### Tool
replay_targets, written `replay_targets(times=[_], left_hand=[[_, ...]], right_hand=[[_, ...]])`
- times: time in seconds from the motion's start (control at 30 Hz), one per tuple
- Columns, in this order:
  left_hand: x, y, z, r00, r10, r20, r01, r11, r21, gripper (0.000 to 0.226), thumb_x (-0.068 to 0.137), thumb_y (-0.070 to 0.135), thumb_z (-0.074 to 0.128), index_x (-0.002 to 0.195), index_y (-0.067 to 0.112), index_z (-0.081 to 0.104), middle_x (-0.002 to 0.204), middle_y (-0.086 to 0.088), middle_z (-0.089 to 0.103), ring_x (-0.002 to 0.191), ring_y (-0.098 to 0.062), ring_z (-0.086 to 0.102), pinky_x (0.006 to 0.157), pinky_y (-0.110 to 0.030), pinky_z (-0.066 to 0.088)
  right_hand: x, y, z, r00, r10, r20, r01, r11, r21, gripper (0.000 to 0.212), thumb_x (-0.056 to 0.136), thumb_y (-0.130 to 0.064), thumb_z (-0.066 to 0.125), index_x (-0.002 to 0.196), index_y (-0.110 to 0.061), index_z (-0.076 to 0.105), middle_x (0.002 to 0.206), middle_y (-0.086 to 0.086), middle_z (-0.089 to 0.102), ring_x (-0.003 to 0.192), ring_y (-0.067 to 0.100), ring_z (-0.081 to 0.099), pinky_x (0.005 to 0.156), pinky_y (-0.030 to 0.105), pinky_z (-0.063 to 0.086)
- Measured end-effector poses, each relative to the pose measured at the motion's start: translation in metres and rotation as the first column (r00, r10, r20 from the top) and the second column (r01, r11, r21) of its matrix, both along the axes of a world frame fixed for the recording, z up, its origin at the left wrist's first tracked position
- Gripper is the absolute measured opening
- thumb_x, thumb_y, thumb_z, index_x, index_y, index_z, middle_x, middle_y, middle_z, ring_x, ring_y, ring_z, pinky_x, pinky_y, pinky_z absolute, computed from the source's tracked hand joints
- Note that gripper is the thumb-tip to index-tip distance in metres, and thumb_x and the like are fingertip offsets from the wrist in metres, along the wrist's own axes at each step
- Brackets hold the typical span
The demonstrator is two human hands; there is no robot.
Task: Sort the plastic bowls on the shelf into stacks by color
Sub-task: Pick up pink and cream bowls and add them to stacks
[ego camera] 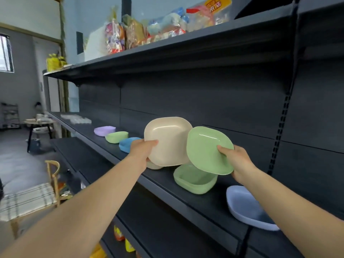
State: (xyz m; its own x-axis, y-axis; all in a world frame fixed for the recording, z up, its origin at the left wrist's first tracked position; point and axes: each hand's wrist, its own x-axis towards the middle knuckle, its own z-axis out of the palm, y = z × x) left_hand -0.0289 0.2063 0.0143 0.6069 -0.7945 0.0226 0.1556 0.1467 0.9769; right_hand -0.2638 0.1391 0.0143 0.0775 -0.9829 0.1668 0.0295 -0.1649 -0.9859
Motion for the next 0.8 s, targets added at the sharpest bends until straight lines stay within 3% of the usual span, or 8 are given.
replay_targets(times=[0.13,0.23,0.3,0.57,0.67,0.77,0.8], left_hand=[[0.066,-0.022,-0.005,1.000,-0.004,0.031,0.004,1.000,-0.016,0.034,0.088,0.009,0.063,0.120,0.004,0.055,0.107,-0.010,0.060,0.103,-0.029,0.057,0.095,-0.041,0.047],[0.123,-0.036,-0.005,0.997,-0.008,0.080,0.011,0.999,-0.032,0.028,0.089,0.009,0.061,0.116,0.008,0.056,0.106,-0.009,0.060,0.101,-0.028,0.056,0.085,-0.037,0.047],[0.163,-0.046,-0.007,0.995,-0.013,0.100,0.016,0.999,-0.030,0.026,0.089,0.010,0.061,0.114,0.007,0.057,0.108,-0.010,0.060,0.104,-0.029,0.056,0.089,-0.039,0.046],[0.307,-0.082,0.000,0.995,-0.049,0.089,0.051,0.999,-0.019,0.006,0.091,0.008,0.057,0.092,0.012,0.054,0.098,-0.007,0.057,0.096,-0.026,0.053,0.090,-0.039,0.045],[0.354,-0.099,-0.003,0.996,-0.060,0.071,0.062,0.998,-0.028,0.021,0.092,0.007,0.055,0.075,0.017,0.048,0.084,0.000,0.052,0.088,-0.022,0.051,0.088,-0.038,0.045],[0.397,-0.118,-0.009,0.997,-0.055,0.061,0.055,0.998,-0.002,0.003,0.092,0.006,0.055,0.090,0.007,0.055,0.081,0.002,0.050,0.086,-0.021,0.052,0.090,-0.039,0.046],[0.412,-0.127,-0.012,0.996,-0.063,0.062,0.063,0.998,0.001,0.011,0.091,0.007,0.056,0.103,0.005,0.057,0.087,-0.001,0.054,0.091,-0.023,0.053,0.092,-0.039,0.047]], right_hand=[[0.065,-0.022,0.000,1.000,0.002,-0.009,-0.002,1.000,-0.007,0.021,0.090,-0.019,0.062,0.110,-0.014,0.059,0.102,0.006,0.066,0.095,0.028,0.063,0.078,0.036,0.050],[0.120,-0.035,-0.005,1.000,-0.025,-0.019,0.024,0.999,-0.022,0.016,0.091,-0.019,0.062,0.105,-0.015,0.058,0.100,0.004,0.065,0.095,0.027,0.062,0.081,0.038,0.050],[0.160,-0.043,-0.009,0.998,-0.055,-0.032,0.054,0.998,-0.038,0.015,0.090,-0.020,0.062,0.104,-0.015,0.059,0.103,0.005,0.065,0.099,0.027,0.061,0.086,0.039,0.050],[0.317,-0.078,-0.011,0.988,-0.154,-0.009,0.154,0.988,-0.015,0.018,0.090,-0.022,0.063,0.106,-0.015,0.058,0.109,0.006,0.063,0.104,0.029,0.058,0.090,0.042,0.047],[0.370,-0.093,-0.020,0.984,-0.180,0.010,0.180,0.984,-0.013,0.020,0.090,-0.023,0.063,0.108,-0.016,0.059,0.110,0.006,0.063,0.104,0.029,0.058,0.089,0.041,0.047],[0.413,-0.109,-0.030,0.979,-0.203,0.019,0.202,0.979,0.012,0.026,0.090,-0.022,0.063,0.113,-0.013,0.060,0.109,0.006,0.063,0.103,0.029,0.059,0.089,0.041,0.048],[0.426,-0.116,-0.032,0.978,-0.206,0.024,0.206,0.978,0.019,0.026,0.089,-0.022,0.063,0.114,-0.013,0.060,0.110,0.006,0.064,0.103,0.029,0.059,0.089,0.040,0.048]])
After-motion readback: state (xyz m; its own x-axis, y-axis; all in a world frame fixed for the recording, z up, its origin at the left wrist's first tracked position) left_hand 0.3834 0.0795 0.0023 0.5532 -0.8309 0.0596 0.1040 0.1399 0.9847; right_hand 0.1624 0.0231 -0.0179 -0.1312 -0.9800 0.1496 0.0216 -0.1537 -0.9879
